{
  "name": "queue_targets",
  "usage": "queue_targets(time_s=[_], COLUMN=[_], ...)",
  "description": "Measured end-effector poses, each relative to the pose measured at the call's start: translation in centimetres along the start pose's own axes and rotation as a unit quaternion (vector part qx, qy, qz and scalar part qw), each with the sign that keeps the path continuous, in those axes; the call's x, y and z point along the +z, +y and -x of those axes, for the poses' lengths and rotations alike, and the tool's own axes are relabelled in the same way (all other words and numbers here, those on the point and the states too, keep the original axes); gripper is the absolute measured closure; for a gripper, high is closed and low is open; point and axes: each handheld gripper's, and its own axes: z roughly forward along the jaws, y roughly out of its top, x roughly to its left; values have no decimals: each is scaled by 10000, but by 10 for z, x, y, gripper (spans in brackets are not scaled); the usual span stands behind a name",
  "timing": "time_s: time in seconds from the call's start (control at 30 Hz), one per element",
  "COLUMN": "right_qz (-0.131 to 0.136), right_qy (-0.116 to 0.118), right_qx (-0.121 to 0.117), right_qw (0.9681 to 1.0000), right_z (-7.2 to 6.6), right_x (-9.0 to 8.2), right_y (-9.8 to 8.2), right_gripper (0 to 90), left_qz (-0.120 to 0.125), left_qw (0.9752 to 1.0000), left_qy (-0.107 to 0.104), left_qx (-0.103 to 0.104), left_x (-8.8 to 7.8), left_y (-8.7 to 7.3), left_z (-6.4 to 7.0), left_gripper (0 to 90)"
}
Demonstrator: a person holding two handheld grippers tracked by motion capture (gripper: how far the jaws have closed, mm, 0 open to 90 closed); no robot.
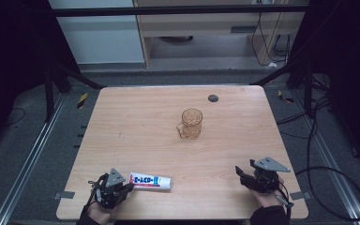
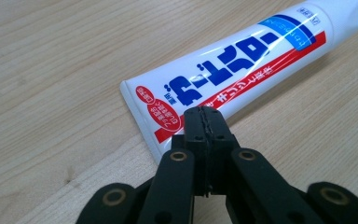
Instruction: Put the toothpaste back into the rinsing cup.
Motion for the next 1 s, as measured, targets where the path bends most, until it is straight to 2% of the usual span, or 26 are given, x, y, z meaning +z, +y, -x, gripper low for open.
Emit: queue_targets(time_s=[0.37, 0.7, 1.0], right_qz=[-29, -51, -70], right_qy=[4, 18, 23], right_qx=[-13, -34, -41], right_qw=[10000, 10000, 10000], right_z=[0, 0, -1], right_x=[2, 3, 5], right_y=[0, 0, 1], right_gripper=[353, 352, 353], left_qz=[-14, 132, 263], left_qw=[10000, 9996, 9993], left_qy=[86, 264, 254], left_qx=[4, -27, -100], left_x=[6, 19, 29], left_y=[3, 18, 30], left_z=[-2, -6, -11], left_gripper=[886, 887, 888])
